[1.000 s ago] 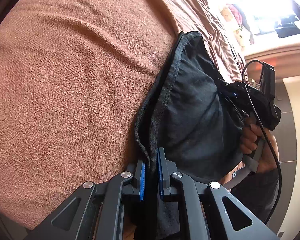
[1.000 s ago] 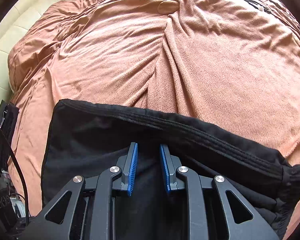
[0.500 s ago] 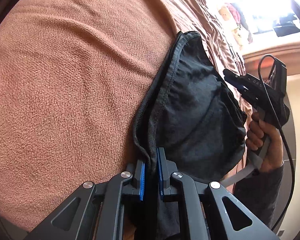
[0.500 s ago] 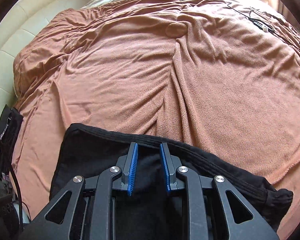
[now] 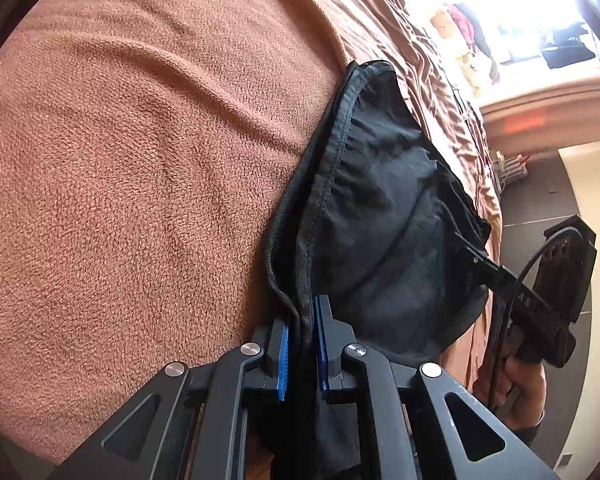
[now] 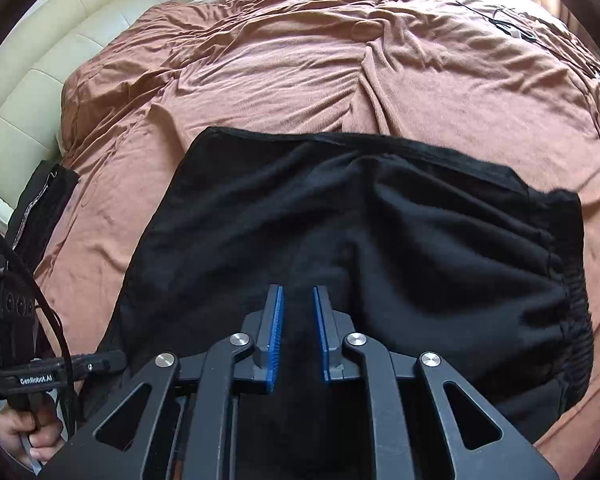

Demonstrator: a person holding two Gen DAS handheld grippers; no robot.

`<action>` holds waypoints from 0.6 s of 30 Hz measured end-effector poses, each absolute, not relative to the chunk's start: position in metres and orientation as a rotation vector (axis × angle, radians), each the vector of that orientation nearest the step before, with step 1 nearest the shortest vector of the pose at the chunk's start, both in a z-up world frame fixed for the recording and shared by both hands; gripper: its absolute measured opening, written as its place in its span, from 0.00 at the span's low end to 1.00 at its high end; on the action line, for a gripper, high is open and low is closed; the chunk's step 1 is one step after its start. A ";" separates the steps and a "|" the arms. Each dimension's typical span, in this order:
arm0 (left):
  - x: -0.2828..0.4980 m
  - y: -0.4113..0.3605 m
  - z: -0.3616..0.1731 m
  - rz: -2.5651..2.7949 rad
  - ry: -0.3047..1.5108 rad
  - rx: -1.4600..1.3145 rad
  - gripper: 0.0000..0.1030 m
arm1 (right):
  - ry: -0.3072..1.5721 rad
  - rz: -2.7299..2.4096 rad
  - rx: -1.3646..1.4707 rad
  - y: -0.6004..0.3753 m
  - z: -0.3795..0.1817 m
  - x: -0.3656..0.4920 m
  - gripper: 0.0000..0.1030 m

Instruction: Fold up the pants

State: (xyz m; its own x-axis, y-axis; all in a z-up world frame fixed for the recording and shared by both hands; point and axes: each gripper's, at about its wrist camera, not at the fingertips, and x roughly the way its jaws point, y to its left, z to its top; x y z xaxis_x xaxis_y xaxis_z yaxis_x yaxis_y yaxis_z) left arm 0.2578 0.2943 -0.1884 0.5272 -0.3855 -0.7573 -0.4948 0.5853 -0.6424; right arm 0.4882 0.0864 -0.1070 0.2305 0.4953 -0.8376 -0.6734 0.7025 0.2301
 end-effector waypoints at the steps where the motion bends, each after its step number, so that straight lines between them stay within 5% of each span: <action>1: 0.258 0.294 -0.188 0.079 1.060 -0.992 0.10 | 1.064 0.811 -0.194 0.083 -0.108 0.483 0.10; 7: 0.259 0.293 -0.187 0.078 1.062 -0.984 0.12 | 1.075 0.804 -0.158 0.062 -0.117 0.455 0.02; 18: 0.267 0.290 -0.188 0.063 1.058 -0.973 0.17 | 1.134 0.836 -0.114 0.029 -0.131 0.417 0.02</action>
State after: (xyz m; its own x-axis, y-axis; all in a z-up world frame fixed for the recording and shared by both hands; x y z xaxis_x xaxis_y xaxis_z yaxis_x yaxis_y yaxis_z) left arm 0.2672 0.2902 -0.1879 0.5285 -0.3888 -0.7547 -0.4751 0.6012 -0.6425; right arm 0.4173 0.0291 -0.1314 0.1616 0.5298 -0.8326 -0.6386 0.6993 0.3211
